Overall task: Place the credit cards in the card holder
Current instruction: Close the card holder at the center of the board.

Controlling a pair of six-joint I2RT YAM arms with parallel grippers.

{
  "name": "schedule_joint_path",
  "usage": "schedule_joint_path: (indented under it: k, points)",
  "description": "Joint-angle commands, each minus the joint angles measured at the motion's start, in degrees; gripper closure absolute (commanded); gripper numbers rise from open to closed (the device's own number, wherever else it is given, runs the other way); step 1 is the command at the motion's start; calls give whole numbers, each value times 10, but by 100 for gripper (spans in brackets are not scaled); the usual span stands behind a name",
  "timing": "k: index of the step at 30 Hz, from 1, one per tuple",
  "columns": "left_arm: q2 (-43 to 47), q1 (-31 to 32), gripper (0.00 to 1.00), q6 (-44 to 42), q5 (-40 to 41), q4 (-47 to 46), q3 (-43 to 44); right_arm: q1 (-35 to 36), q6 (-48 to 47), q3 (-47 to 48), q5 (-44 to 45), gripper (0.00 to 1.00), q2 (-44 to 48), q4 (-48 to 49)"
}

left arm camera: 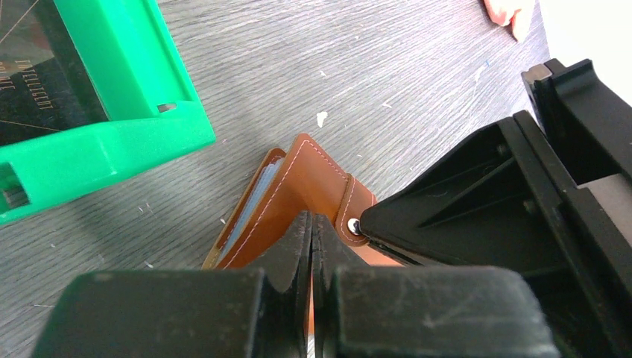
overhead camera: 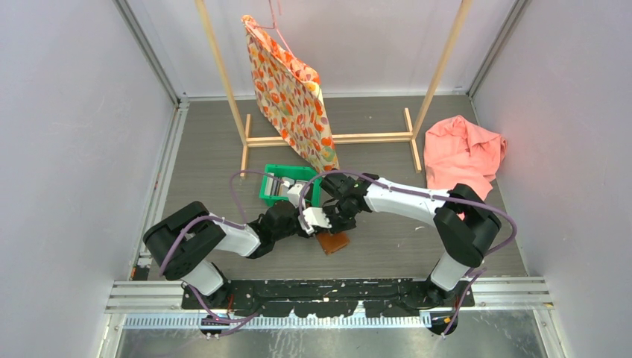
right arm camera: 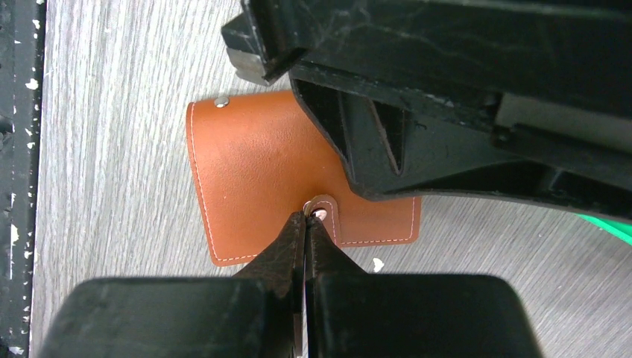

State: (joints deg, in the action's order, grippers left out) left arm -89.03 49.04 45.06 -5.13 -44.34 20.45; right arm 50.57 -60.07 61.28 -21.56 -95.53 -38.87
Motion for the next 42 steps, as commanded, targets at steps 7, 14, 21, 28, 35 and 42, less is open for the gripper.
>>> schedule_joint_path:
  k: [7, 14, 21, 28, 35, 42]
  points:
    - [-8, -3, 100, -3, 6, 1, -4, 16, -1, -5, -9, 99, -20, 3]
    - [-7, -3, 100, -3, 8, 0, -6, 27, 3, 1, -2, 99, -38, -2]
    - [-7, -3, 100, -3, 7, -2, -7, 39, 2, 7, 3, 99, -53, -10]
    - [-9, -3, 100, -2, 7, -5, -8, 45, 2, 15, 2, 99, -70, -19]
    - [-8, -3, 100, -1, 7, -9, -10, 51, 2, 22, 3, 99, -83, -19]
    - [-10, -3, 100, 0, 7, -15, -13, 50, 3, 28, 1, 99, -94, -16]
